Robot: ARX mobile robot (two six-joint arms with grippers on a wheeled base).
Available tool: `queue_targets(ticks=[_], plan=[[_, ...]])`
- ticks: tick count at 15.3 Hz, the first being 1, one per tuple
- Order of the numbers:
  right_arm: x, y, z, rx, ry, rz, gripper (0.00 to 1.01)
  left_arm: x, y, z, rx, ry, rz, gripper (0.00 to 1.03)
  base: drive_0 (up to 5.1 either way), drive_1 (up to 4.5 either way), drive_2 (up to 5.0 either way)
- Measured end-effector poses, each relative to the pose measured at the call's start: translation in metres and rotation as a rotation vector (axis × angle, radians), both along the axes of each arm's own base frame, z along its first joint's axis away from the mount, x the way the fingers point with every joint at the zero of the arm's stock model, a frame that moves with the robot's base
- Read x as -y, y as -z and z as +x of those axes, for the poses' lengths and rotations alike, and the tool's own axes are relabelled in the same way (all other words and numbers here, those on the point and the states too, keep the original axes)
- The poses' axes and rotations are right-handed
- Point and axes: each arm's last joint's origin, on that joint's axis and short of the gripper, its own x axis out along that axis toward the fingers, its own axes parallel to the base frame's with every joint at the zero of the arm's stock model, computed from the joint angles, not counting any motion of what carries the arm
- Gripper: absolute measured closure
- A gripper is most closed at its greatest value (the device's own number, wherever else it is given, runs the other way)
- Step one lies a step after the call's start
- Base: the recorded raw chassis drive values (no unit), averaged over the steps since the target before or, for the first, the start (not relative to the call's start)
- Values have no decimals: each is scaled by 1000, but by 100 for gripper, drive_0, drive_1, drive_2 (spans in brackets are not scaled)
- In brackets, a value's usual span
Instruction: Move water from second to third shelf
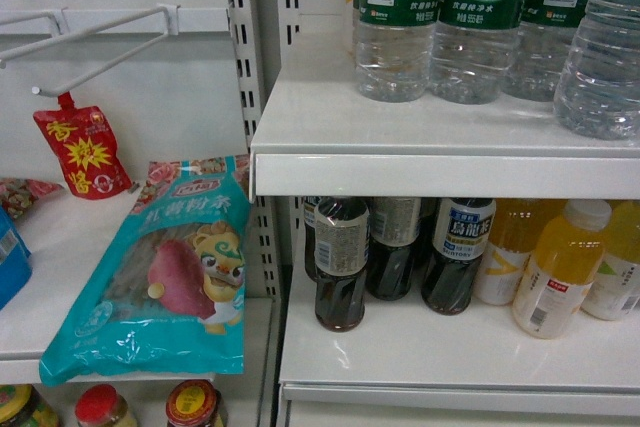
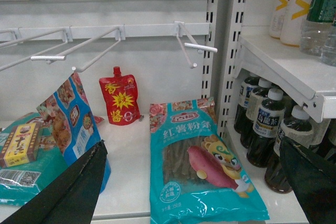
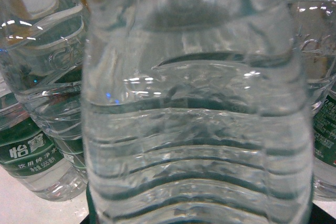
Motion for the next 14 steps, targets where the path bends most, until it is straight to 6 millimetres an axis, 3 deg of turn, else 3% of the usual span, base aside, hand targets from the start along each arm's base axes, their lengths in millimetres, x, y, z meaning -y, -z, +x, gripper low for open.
queue_targets(ticks=[3,4,8,14], plan=[[0,0,0,-1,0,0,59,0,0,0,0,0,0,5,0,0,0],[0,1,0,-5,0,-3,42,0,0,0,0,0,0,5,0,0,0],[0,0,0,2,0,-1,1,0,0,0,0,0,0,5,0,0,0],[-1,-8,-7,26,1,-54,3,0,0,0,0,0,0,5,0,0,0]])
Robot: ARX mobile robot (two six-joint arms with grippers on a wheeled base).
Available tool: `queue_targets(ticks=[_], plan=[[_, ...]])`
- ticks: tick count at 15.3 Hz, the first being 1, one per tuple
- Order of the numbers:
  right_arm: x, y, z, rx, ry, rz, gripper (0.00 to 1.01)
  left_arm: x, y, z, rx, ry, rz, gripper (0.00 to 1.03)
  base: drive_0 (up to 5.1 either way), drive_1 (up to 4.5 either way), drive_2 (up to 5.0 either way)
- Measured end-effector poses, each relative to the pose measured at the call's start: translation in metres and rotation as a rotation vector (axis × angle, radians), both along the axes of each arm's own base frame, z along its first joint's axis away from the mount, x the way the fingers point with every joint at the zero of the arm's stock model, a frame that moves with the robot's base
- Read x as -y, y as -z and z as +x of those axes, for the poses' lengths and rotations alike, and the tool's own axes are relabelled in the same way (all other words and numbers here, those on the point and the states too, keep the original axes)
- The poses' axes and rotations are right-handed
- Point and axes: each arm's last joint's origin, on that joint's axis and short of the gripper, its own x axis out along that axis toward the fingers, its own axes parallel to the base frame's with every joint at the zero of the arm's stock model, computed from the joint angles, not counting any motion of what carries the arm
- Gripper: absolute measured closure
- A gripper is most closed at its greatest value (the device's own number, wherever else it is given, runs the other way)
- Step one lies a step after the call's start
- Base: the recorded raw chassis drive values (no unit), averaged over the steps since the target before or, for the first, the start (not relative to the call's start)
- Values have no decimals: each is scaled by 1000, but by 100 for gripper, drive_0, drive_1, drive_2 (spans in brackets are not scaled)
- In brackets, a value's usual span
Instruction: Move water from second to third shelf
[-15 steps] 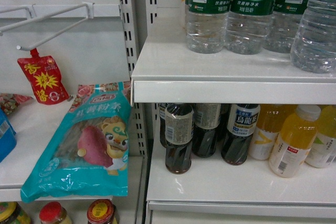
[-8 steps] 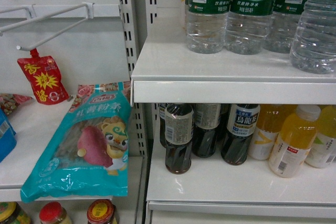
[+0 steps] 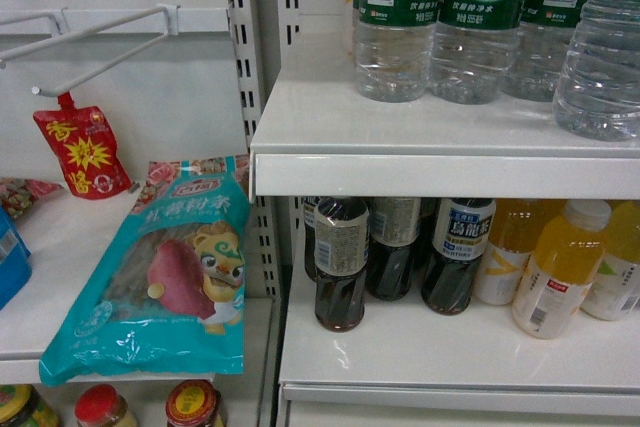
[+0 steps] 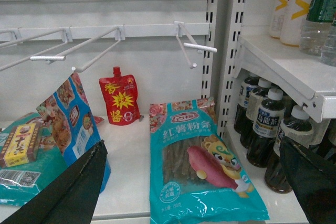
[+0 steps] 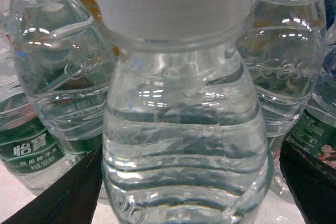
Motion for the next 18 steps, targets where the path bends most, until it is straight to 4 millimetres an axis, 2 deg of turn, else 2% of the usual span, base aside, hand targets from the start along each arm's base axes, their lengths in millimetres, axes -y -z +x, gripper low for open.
queue_targets(ticks=[4,6,8,12,16,17,18], plan=[[-3,-10,-14,15,-4,-31,3,0,0,0,0,0,0,5,0,0,0],[-1,-9,-22,-11,-5,-34,3,0,0,0,0,0,0,5,0,0,0],[1,-14,-36,-11,-21,-25,3,0,0,0,0,0,0,5,0,0,0],[10,-19,-73,5,-53,-10,3,0,0,0,0,0,0,5,0,0,0],[16,-20,-125,43,-95,-6,4,0,0,0,0,0,0,5,0,0,0],[19,-15,-141,169,-14,-18,16,0,0,0,0,0,0,5,0,0,0],[26,0,-161,191,33,-27,29,0,0,0,0,0,0,5,0,0,0]])
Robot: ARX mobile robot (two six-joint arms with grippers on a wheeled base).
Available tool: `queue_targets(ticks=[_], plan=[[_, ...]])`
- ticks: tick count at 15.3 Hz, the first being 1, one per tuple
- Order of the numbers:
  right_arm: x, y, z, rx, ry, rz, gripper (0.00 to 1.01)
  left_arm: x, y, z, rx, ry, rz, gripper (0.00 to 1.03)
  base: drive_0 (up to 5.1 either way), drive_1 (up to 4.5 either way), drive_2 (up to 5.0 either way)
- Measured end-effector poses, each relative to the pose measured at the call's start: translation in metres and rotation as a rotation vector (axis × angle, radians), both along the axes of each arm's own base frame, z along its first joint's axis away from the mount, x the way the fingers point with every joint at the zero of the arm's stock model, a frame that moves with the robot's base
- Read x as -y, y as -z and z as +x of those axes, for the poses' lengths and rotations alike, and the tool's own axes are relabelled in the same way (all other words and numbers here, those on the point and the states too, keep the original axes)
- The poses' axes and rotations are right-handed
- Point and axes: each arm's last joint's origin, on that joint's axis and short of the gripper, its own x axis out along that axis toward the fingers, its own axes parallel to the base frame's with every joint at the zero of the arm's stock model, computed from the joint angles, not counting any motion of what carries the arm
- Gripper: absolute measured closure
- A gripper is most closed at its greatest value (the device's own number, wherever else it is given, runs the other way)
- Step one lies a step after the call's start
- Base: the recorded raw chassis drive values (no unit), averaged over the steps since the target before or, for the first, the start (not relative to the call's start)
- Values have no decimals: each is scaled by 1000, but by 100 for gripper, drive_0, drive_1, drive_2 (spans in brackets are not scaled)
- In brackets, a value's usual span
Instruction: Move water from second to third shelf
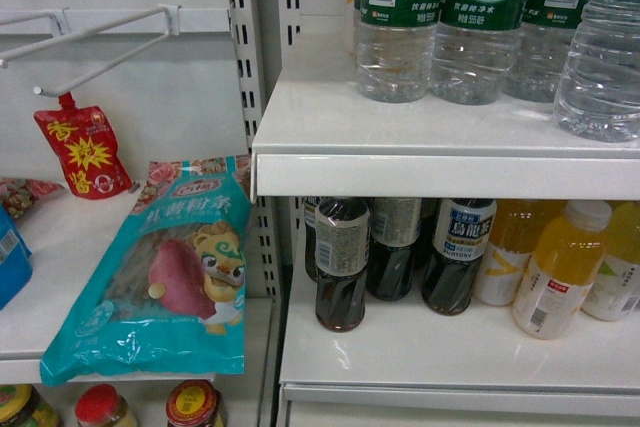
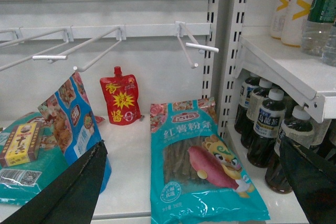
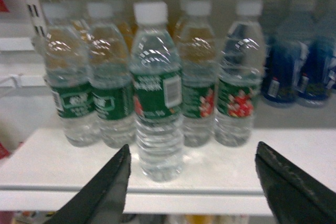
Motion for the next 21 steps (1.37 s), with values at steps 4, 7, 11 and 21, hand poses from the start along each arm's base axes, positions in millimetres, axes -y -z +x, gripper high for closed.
queue_targets(ticks=[4,7,11,21], plan=[[18,63,-30,-15,27,-15,77,0,0,0,0,0,0,5,0,0,0],[28,79,-37,-4,29,-18,99,0,0,0,0,0,0,5,0,0,0],[28,95,-42,-5,25,-18,99,0,0,0,0,0,0,5,0,0,0],[28,116,-57,4,25,-18,99,0,0,0,0,0,0,5,0,0,0]])
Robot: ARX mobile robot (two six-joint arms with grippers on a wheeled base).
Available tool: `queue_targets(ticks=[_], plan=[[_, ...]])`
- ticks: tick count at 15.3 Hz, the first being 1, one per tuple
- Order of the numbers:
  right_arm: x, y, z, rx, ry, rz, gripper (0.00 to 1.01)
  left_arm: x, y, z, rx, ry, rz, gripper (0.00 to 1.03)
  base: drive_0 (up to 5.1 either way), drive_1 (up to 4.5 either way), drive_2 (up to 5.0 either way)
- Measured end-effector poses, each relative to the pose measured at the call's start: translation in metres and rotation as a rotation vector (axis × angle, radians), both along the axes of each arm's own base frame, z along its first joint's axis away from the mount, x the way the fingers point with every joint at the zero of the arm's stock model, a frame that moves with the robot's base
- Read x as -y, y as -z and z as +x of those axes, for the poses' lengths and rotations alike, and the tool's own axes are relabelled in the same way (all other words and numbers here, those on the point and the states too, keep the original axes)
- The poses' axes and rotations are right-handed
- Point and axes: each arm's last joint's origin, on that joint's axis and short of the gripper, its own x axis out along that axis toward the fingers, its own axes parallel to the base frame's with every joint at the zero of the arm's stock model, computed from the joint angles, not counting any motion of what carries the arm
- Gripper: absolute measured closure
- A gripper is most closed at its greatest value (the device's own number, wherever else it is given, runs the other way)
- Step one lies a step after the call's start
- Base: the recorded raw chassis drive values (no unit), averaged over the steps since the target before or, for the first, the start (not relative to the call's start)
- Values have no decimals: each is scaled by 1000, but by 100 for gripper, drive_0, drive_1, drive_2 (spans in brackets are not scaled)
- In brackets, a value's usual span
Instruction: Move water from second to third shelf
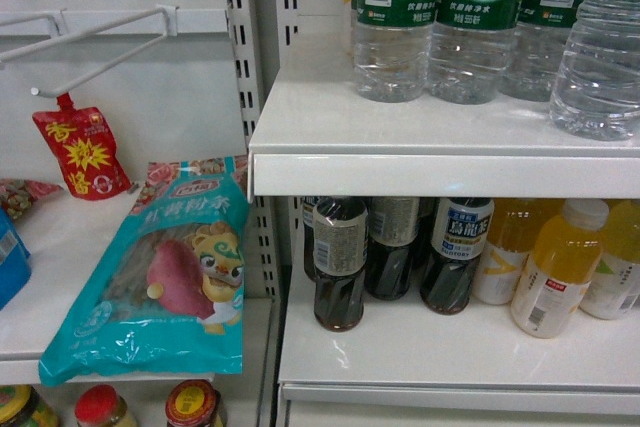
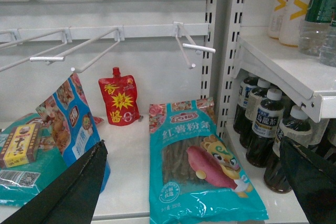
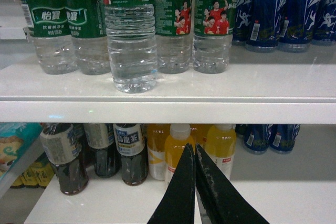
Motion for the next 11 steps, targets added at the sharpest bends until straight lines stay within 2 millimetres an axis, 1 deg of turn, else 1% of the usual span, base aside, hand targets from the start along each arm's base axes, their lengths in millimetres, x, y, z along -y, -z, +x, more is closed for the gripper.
queue_targets(ticks=[4,6,8,9,10,11], plan=[[0,1,0,-5,0,0,99,0,0,0,0,0,0,5,0,0,0],[0,1,0,-5,0,0,77,0,0,0,0,0,0,5,0,0,0],[0,1,0,-6,0,0,51,0,0,0,0,0,0,5,0,0,0],[0,1,0,-5,0,0,36,0,0,0,0,0,0,5,0,0,0],[0,1,0,-5,0,0,25,0,0,0,0,0,0,5,0,0,0],[0,1,0,-5,0,0,10,0,0,0,0,0,0,5,0,0,0]])
